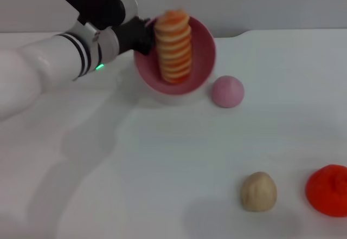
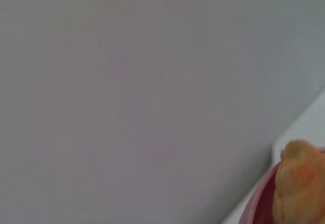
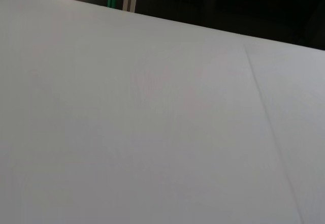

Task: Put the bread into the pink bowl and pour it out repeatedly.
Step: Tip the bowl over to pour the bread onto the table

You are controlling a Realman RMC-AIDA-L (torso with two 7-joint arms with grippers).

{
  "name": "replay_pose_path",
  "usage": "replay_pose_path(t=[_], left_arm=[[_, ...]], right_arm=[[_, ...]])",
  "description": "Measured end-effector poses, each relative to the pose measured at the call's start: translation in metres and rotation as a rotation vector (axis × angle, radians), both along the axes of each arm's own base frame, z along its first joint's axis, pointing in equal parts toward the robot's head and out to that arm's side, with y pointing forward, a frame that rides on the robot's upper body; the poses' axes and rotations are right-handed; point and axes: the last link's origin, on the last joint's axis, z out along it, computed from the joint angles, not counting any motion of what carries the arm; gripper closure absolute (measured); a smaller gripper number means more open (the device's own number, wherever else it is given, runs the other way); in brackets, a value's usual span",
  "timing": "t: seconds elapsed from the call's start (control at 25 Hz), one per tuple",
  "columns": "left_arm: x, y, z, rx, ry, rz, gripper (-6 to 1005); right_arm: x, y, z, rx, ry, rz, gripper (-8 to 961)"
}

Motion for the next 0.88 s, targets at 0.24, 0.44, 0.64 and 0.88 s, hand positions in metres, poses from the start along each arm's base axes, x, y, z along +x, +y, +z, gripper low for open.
replay_pose_path(t=[0.24,0.44,0.64,0.88], left_arm=[[-0.001,-0.003,0.013,0.106,0.069,-0.079,957],[0.002,-0.010,0.007,0.159,0.177,-0.198,957],[0.007,-0.020,0.001,0.200,0.247,-0.305,957],[0.014,-0.026,-0.006,0.219,0.271,-0.373,957]], right_arm=[[-0.001,-0.001,-0.004,-0.013,0.003,0.007,374],[-0.004,0.000,-0.007,-0.024,0.000,0.026,374],[-0.008,0.002,-0.011,-0.041,-0.002,0.043,373],[-0.011,0.004,-0.015,-0.060,-0.003,0.059,373]])
